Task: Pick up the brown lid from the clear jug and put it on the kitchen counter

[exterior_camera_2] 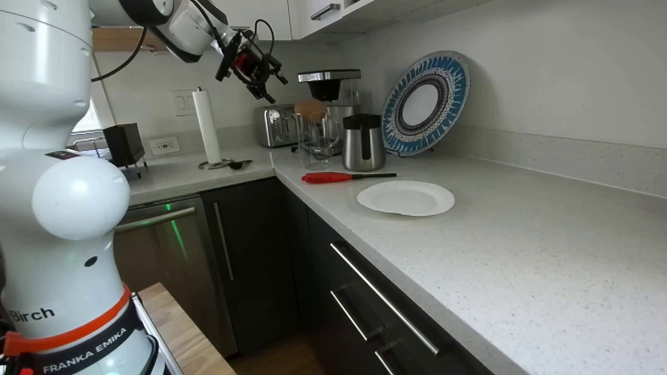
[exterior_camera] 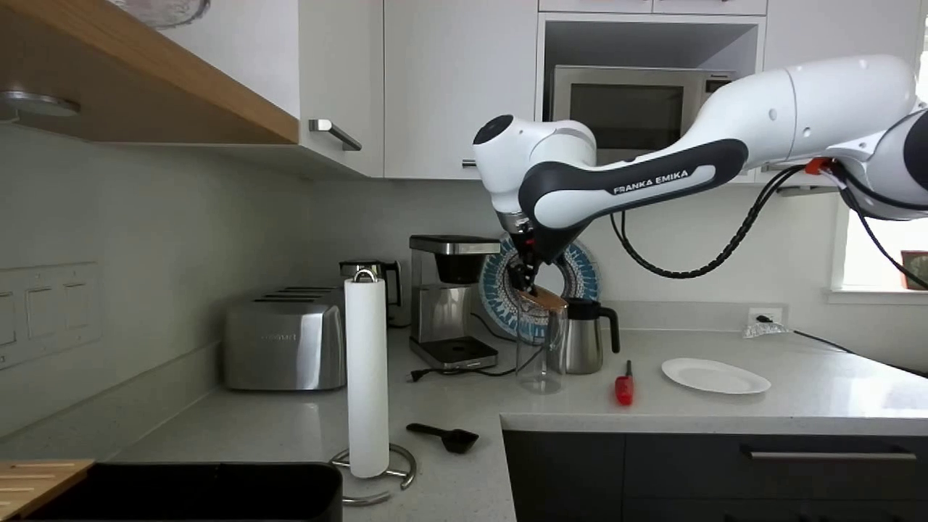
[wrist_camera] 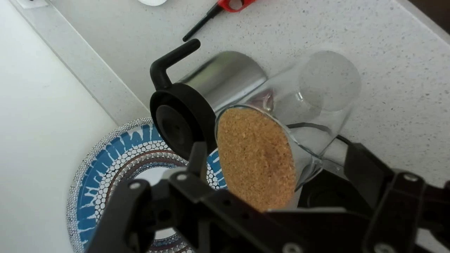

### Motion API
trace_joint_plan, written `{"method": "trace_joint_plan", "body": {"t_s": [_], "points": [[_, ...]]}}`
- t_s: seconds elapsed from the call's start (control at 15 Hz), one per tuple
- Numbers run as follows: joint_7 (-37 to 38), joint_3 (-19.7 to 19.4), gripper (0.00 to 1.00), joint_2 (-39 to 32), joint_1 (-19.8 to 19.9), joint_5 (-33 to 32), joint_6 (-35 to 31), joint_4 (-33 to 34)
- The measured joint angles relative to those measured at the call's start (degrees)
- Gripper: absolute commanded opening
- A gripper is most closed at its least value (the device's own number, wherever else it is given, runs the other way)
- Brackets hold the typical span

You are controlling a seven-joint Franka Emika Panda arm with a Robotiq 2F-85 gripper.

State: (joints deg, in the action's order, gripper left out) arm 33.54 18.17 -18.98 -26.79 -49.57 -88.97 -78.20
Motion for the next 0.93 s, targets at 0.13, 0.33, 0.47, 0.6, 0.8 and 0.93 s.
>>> {"method": "trace_joint_plan", "body": {"t_s": [0.13,0.33,0.47,0.6,0.8,0.93], "points": [[2.7,-1.1,1.0,-1.2,-0.9,-0.2,0.3,0.6],[6.0,-2.7,1.0,-2.8,-2.4,-2.6,2.5,1.8],[7.6,-3.5,1.0,-3.7,-3.2,-4.1,4.4,2.3],[8.9,-3.9,0.99,-4.4,-3.7,-5.0,6.1,2.8],[10.4,-4.1,0.96,-5.1,-4.1,-6.6,6.4,3.3],[10.9,-4.3,0.96,-5.4,-4.2,-7.7,6.4,3.5]]}}
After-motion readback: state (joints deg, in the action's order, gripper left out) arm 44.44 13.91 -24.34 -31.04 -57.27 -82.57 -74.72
